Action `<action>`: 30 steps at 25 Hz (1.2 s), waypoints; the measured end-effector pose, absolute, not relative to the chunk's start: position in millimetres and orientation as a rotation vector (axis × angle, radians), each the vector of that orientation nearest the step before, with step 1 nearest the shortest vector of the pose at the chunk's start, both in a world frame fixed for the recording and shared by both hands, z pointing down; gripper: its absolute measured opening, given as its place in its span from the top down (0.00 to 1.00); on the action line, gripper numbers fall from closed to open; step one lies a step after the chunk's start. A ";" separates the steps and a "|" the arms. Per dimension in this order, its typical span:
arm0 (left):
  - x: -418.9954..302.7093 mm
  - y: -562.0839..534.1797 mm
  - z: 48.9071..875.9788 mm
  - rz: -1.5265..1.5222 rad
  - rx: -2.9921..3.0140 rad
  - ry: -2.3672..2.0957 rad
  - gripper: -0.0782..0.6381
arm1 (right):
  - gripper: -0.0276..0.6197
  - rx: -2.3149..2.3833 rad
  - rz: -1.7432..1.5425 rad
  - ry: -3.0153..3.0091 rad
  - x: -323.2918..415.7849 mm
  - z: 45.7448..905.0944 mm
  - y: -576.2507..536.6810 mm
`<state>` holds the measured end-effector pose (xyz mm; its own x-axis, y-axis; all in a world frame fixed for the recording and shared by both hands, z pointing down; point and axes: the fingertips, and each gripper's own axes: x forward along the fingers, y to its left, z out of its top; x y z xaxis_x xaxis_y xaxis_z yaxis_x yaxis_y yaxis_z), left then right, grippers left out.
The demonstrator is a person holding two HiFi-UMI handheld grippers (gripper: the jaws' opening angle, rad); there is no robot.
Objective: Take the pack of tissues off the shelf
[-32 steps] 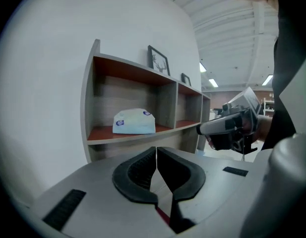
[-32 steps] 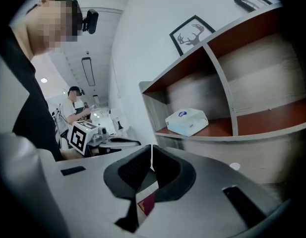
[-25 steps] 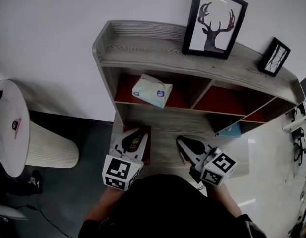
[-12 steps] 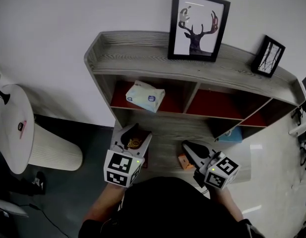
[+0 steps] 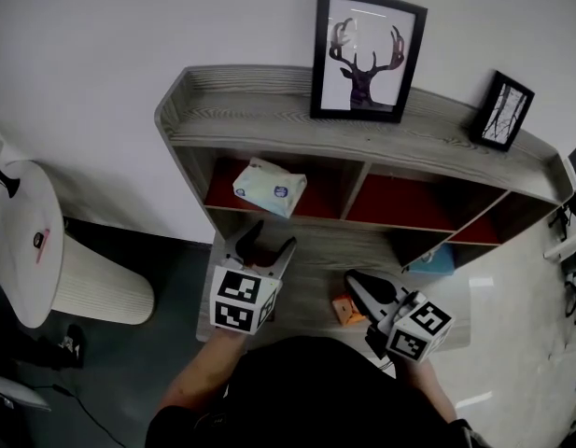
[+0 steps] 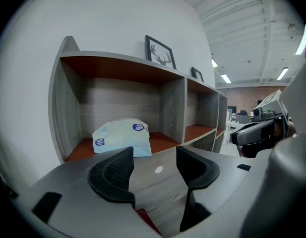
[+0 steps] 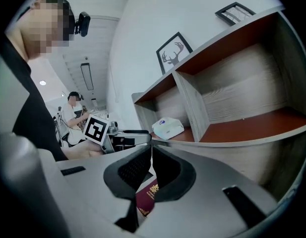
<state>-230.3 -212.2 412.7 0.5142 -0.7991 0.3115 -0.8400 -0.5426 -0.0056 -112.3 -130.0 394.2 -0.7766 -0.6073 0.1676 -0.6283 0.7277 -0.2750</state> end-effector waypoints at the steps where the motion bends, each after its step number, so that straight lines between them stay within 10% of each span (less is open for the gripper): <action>1: -230.4 -216.4 411.7 0.423 2.604 -1.428 0.52 | 0.93 1.030 0.490 -2.855 -111.1 393.7 -131.2; 24: -217.9 -278.0 430.6 0.624 2.582 -1.524 0.52 | 0.93 1.039 0.539 -2.812 -107.7 408.1 -143.5; 30: -223.2 -277.6 430.1 0.603 2.554 -1.564 0.68 | 0.93 1.048 0.542 -2.807 -104.9 409.5 -142.5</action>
